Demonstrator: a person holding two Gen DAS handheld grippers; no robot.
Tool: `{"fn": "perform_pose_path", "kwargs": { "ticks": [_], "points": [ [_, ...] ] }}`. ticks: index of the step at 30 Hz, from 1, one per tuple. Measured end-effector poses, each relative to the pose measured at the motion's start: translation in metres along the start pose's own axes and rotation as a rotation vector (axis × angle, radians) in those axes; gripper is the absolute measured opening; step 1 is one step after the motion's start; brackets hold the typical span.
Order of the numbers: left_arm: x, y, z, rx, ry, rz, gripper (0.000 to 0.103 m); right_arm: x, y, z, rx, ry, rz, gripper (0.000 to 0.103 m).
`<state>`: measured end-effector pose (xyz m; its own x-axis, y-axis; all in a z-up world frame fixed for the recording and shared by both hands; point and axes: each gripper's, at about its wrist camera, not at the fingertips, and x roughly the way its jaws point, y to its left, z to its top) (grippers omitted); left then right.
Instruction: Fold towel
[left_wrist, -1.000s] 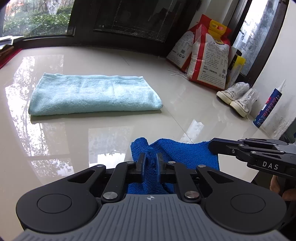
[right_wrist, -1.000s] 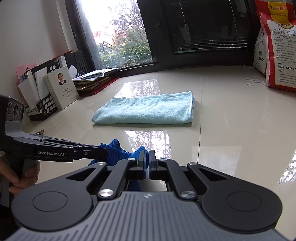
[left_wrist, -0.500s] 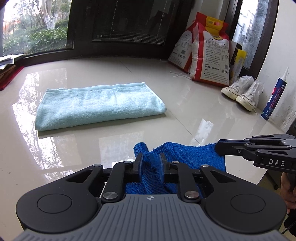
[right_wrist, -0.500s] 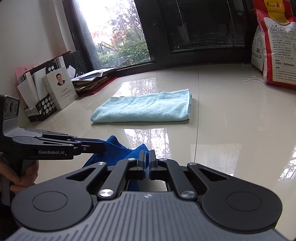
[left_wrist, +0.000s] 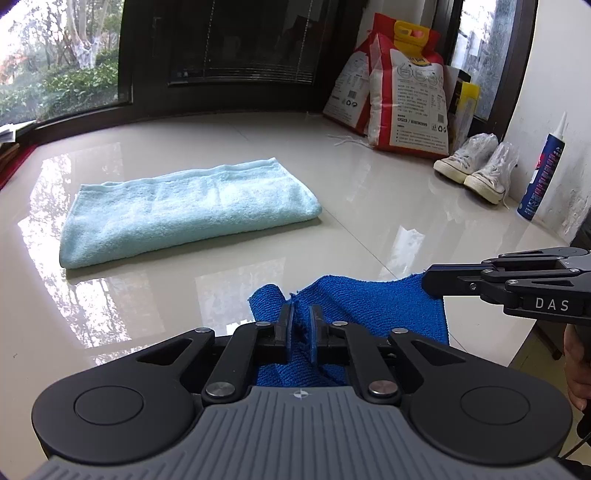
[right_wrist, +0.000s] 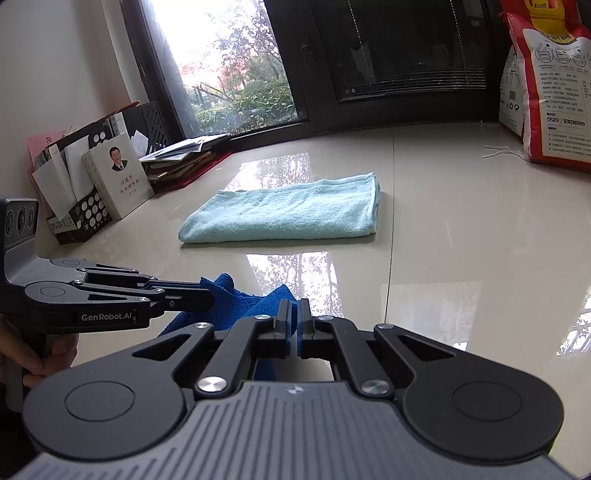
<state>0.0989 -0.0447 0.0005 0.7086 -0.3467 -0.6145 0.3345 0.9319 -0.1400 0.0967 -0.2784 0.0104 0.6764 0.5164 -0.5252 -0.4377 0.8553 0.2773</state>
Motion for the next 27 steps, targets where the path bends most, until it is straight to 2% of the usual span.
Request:
{"fn": "perform_pose_path", "kwargs": {
  "ticks": [8,18,27],
  "points": [
    [-0.017,0.003,0.004,0.003,-0.049,0.012,0.002,-0.007,-0.004,0.002,0.014,-0.024,0.007,0.002],
    [-0.07,0.028,0.022,-0.01,-0.136,0.05,0.002,-0.041,-0.006,0.029,-0.05,-0.119,-0.035,0.002],
    [-0.107,0.05,0.035,-0.006,-0.201,0.131,0.002,-0.063,-0.004,0.051,-0.106,-0.199,-0.062,0.002]
  ]
}}
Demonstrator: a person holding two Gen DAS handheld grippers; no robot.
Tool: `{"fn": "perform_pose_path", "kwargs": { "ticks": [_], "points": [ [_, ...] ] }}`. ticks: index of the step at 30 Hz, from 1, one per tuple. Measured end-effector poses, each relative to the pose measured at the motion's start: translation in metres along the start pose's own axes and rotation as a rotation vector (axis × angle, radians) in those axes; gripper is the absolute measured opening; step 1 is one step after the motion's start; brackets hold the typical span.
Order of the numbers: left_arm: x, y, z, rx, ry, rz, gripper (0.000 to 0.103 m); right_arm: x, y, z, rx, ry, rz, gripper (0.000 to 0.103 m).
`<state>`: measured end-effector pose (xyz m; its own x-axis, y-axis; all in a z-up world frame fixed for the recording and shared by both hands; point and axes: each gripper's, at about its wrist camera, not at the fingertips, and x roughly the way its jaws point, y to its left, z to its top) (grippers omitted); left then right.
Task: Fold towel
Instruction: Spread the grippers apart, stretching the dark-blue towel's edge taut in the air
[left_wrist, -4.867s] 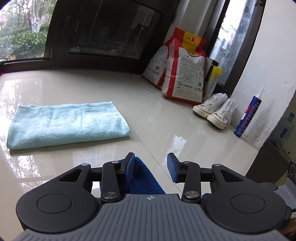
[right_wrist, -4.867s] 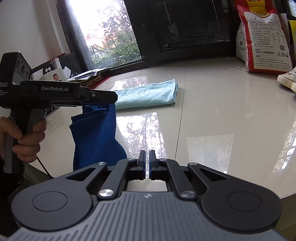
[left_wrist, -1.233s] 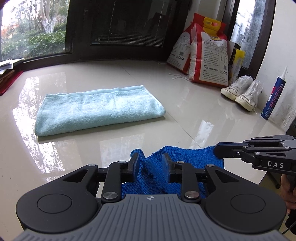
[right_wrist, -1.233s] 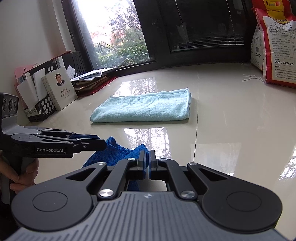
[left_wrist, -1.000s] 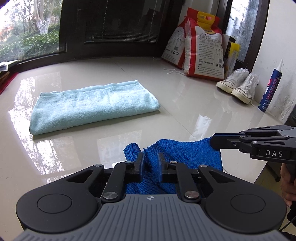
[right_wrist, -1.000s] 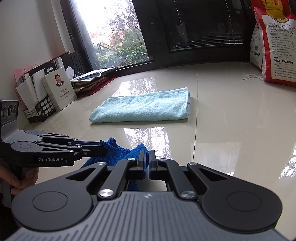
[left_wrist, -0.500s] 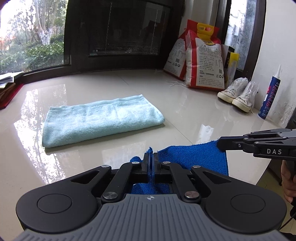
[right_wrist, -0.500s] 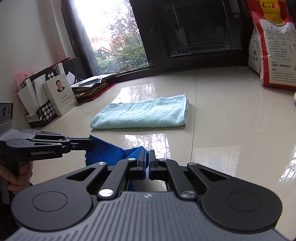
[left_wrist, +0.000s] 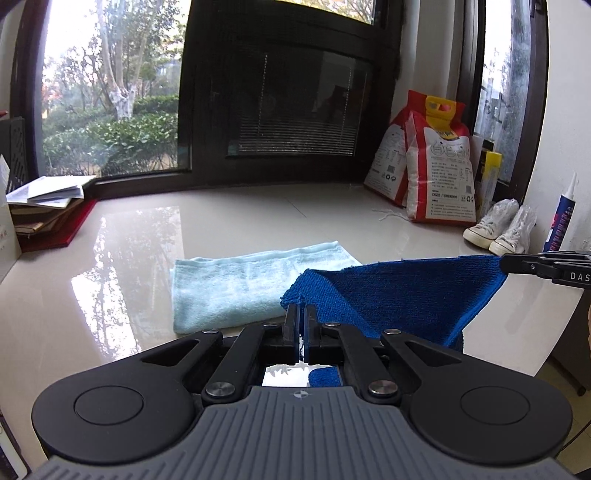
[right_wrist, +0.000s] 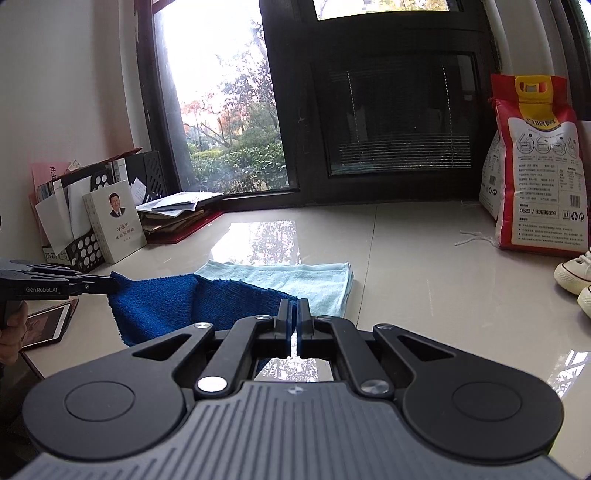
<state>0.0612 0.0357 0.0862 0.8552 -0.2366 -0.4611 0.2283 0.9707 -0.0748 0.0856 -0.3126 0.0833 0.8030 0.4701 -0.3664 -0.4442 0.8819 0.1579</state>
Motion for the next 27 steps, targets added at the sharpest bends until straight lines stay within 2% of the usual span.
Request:
{"fn": "perform_pose_path", "kwargs": {
  "ticks": [10,15,27],
  "points": [
    [-0.029,0.017,0.037,0.033,-0.093,0.043,0.002,-0.014,0.001,0.03,-0.085,-0.08,-0.049,0.002],
    [-0.034,0.024,0.044,0.022,-0.11,0.044,0.002,-0.019,0.0,0.038,-0.11,-0.101,-0.069,0.002],
    [-0.006,0.048,0.068,0.021,-0.106,0.063,0.002,0.007,-0.012,0.065,-0.152,-0.131,-0.097,0.002]
  ]
}}
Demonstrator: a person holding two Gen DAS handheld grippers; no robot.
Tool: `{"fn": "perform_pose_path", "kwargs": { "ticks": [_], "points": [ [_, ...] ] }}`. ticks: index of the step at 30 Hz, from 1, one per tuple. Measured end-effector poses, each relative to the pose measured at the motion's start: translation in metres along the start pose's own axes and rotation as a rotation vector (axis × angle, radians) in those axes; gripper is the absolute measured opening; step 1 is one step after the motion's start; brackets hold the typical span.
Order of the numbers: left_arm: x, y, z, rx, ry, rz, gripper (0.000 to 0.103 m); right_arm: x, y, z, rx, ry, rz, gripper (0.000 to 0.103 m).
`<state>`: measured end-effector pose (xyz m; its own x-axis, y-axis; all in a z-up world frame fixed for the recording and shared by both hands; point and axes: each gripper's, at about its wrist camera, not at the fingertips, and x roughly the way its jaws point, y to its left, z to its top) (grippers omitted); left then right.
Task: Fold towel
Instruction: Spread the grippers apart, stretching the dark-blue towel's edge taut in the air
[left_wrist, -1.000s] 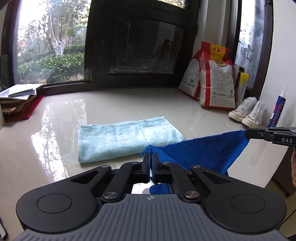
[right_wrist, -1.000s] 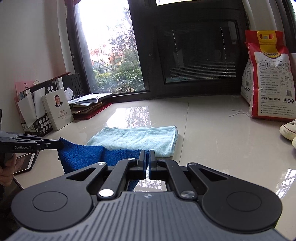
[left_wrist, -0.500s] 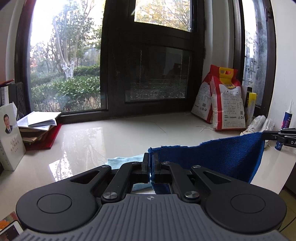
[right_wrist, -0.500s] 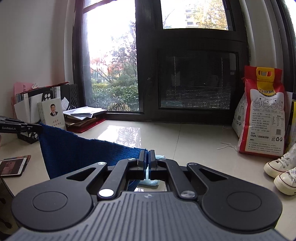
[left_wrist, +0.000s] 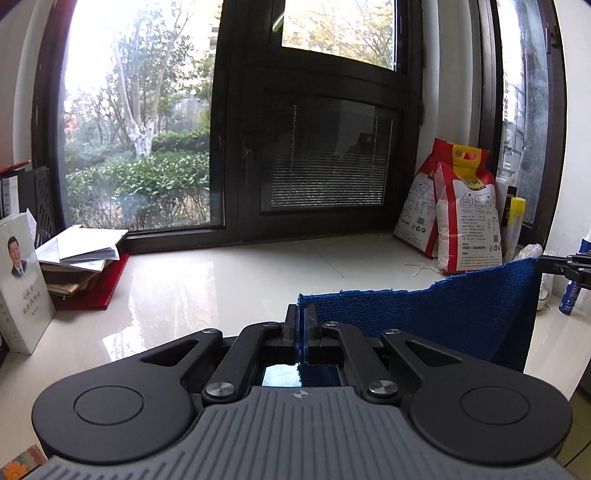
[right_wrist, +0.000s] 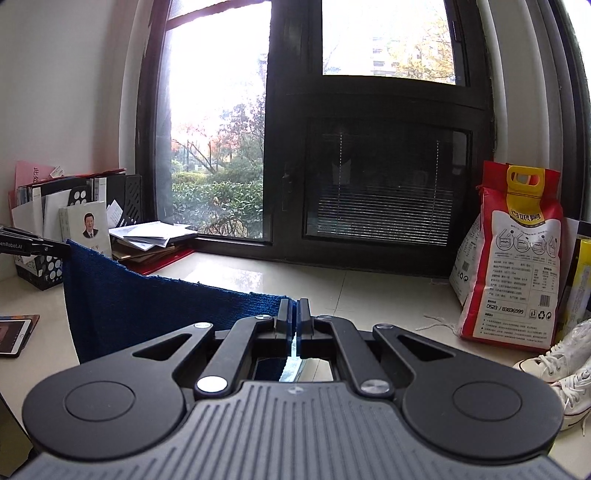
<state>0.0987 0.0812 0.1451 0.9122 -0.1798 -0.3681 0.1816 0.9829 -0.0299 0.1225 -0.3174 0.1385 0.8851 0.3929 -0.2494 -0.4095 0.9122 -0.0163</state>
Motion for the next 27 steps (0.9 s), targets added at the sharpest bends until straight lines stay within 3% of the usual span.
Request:
{"fn": "perform_pose_path", "kwargs": {
  "ticks": [12,20,27],
  "points": [
    [0.008,0.008,0.024,0.018,-0.056,0.015,0.002,0.025,-0.011,0.025,-0.002,-0.044,0.012,0.002],
    [-0.011,-0.007,-0.009,0.018,-0.03,-0.022,0.002,0.012,-0.011,0.006,0.058,-0.02,0.083,0.002],
    [-0.03,-0.014,-0.045,-0.048,-0.006,-0.053,0.002,-0.011,0.002,-0.022,0.105,0.023,0.123,0.002]
  ]
}}
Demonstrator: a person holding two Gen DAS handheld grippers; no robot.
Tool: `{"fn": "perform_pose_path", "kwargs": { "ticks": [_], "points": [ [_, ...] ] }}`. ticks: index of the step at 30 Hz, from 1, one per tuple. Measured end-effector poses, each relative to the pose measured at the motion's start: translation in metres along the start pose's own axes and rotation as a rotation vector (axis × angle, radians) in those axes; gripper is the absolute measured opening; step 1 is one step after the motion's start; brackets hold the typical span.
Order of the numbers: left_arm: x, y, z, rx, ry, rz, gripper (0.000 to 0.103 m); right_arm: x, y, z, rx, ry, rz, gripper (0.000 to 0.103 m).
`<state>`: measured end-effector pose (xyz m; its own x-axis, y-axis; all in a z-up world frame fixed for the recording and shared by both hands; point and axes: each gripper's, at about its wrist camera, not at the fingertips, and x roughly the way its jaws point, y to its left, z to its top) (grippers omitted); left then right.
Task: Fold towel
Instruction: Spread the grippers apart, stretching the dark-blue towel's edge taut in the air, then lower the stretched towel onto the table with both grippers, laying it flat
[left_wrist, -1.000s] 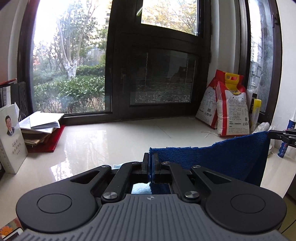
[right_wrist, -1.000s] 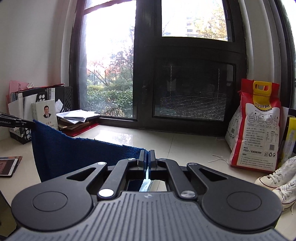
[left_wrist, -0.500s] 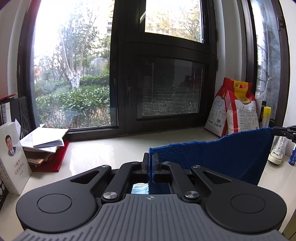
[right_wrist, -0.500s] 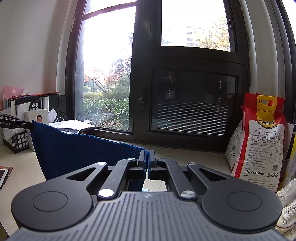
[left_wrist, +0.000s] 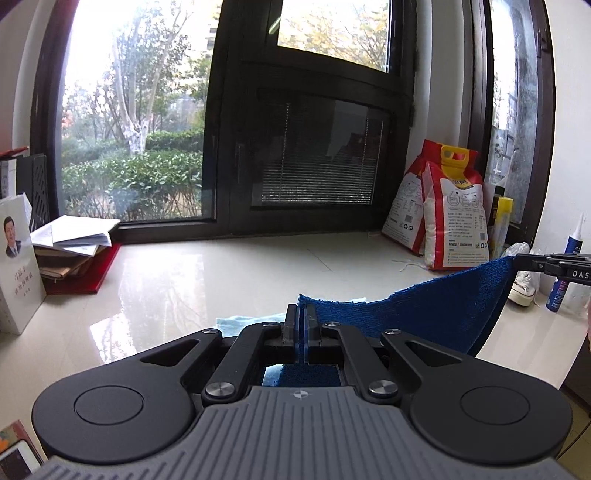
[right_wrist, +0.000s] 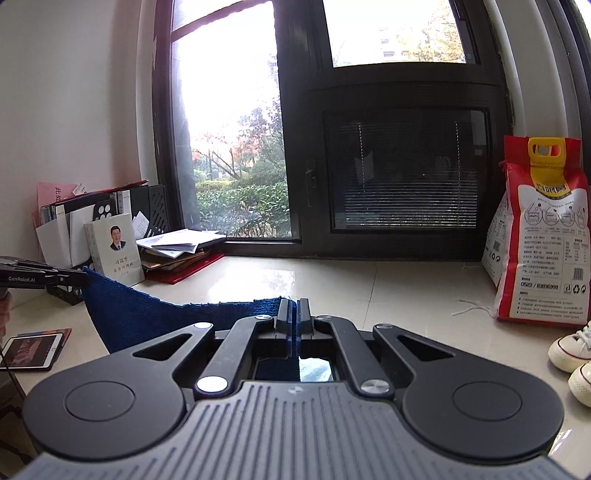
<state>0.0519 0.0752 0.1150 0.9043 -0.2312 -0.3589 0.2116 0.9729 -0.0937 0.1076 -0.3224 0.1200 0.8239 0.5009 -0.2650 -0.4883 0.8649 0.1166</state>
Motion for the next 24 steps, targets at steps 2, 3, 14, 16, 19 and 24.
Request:
{"fn": "perform_pose_path", "kwargs": {
  "ticks": [2,3,14,16,19,24],
  "points": [
    [-0.006,-0.003,-0.01,-0.002,0.002,0.002,0.002,-0.005,0.005,-0.008,0.009,0.013,0.01,0.002],
    [-0.009,-0.005,-0.015,-0.004,0.003,0.002,0.002,-0.008,0.007,-0.012,0.012,0.022,0.015,0.002],
    [-0.042,-0.004,-0.077,-0.092,0.076,0.009,0.002,-0.038,0.024,-0.05,0.049,0.111,0.025,0.002],
    [-0.048,-0.005,-0.084,-0.103,0.089,0.013,0.002,-0.044,0.026,-0.057,0.062,0.124,0.025,0.002],
    [-0.056,-0.005,-0.093,-0.121,0.102,0.01,0.002,-0.051,0.029,-0.064,0.07,0.142,0.029,0.002],
    [-0.068,-0.01,-0.104,-0.154,0.092,0.002,0.002,-0.062,0.036,-0.077,0.081,0.171,0.033,0.002]
  ]
}}
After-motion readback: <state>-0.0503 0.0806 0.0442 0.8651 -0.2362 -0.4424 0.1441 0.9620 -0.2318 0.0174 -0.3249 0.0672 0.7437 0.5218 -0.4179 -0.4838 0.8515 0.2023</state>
